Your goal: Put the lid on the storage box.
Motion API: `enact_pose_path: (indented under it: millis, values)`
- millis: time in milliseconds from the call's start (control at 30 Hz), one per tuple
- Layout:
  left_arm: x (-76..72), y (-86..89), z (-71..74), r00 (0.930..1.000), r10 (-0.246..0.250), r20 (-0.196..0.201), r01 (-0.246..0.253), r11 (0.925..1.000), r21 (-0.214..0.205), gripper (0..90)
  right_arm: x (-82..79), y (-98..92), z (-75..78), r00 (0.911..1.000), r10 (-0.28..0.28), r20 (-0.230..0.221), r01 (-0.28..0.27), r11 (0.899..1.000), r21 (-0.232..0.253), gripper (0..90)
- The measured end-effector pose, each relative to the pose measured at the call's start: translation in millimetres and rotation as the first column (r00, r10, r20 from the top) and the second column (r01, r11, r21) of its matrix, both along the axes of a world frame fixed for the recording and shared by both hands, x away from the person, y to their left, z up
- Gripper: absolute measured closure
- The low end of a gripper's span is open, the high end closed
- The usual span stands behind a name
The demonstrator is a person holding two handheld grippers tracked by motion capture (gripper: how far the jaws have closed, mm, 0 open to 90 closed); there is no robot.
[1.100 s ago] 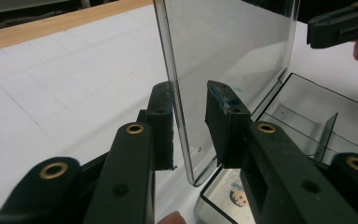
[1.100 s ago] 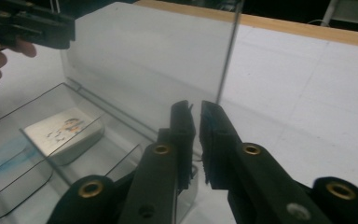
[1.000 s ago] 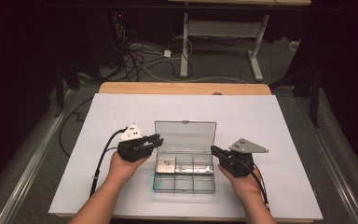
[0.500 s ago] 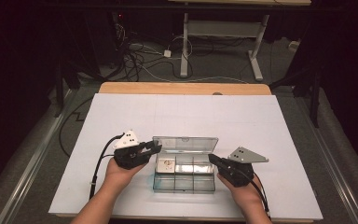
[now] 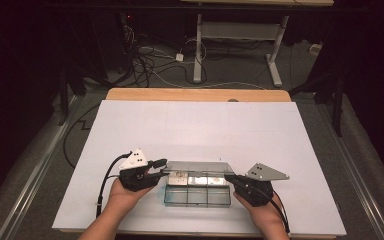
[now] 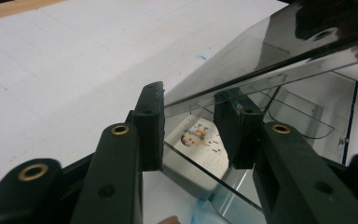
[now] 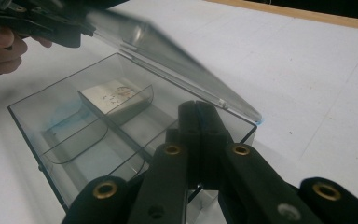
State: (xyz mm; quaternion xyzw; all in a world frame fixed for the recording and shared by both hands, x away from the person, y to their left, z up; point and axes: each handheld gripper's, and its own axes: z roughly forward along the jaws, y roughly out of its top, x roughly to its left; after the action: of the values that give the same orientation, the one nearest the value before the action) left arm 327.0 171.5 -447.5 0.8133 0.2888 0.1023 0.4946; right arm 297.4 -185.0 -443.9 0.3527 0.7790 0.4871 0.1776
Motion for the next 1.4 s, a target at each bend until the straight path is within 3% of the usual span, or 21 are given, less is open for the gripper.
enact_pose_path:
  millis: [133,367,433,667,800,933,1067,1400]
  values:
    - [-4.0,0.0,-3.1,1.0,-0.001,-0.009,0.001,0.9999,0.015,58.4,-1.8,-0.5,-1.3,1.0,0.002,-0.001,-0.002,1.0,-0.001,90.0]
    - [-13.2,7.0,-6.4,0.9994,0.02,-0.027,-0.02,0.9998,0.005,54.0,-4.3,-1.1,-3.9,1.0,0.003,-0.009,-0.003,1.0,-0.008,90.0]
    - [-16.7,10.9,-7.4,0.9987,0.029,-0.042,-0.029,0.9996,0.003,49.3,-5.1,-0.9,-5.2,0.9999,0.006,-0.014,-0.007,1.0,-0.01,90.0]
    - [-40.2,29.6,-10.1,0.9958,0.024,-0.088,-0.026,0.9995,-0.021,47.1,-6.7,-1.5,-5.4,0.9999,0.007,-0.01,-0.007,1.0,-0.013,90.0]
    - [-44.3,26.2,-8.9,0.9929,-0.003,-0.119,-0.004,0.9985,-0.054,57.4,-8.3,-2.4,-4.6,0.9999,0.008,-0.006,-0.008,1.0,-0.021,90.0]
    - [-39.5,12.1,-12.0,0.99,-0.015,-0.14,0.009,0.9989,-0.046,76.9,-10.1,-2.1,-5.9,0.9999,0.009,-0.013,-0.009,1.0,-0.022,90.0]
    - [-33.3,1.5,-14.4,0.9894,-0.022,-0.144,0.015,0.9988,-0.046,87.5,-11.8,-3.1,-7.2,0.9998,0.011,-0.015,-0.011,1.0,-0.027,90.0]
    - [-35.0,1.5,-15.3,0.9913,-0.034,-0.127,0.027,0.9982,-0.053,87.4,-20.3,-14.1,-9.7,0.9996,-0.015,-0.026,0.014,0.999,-0.032,90.0]
